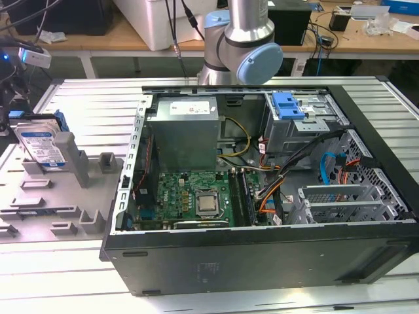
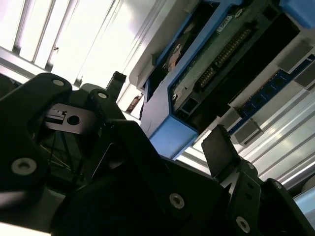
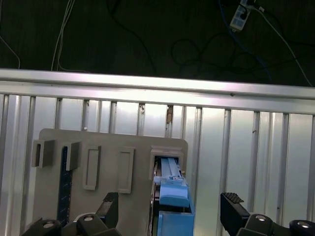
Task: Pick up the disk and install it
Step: 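Pick up the disk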
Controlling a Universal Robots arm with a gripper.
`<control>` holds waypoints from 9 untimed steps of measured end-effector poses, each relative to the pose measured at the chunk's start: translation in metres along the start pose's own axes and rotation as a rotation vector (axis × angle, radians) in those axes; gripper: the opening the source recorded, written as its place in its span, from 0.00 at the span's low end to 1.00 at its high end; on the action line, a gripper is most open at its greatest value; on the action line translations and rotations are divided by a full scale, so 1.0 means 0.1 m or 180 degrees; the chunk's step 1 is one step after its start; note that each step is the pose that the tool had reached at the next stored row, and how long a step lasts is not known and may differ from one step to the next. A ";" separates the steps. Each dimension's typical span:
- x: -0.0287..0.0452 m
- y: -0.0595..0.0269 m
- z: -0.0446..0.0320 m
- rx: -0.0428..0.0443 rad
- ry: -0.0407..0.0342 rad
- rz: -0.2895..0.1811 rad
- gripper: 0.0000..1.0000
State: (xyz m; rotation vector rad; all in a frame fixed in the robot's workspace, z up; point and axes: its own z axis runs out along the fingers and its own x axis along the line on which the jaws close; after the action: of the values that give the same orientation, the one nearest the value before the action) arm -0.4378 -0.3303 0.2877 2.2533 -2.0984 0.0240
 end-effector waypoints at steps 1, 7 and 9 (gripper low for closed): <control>0.000 0.000 0.002 0.0000 0.0001 0.0000 0.90; -0.001 0.005 0.011 0.0000 0.0011 -0.0002 0.90; -0.001 0.006 0.013 0.0000 0.0014 -0.0002 0.90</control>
State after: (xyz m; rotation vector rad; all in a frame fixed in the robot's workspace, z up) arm -0.4384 -0.3303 0.2865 2.2519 -2.0953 0.0287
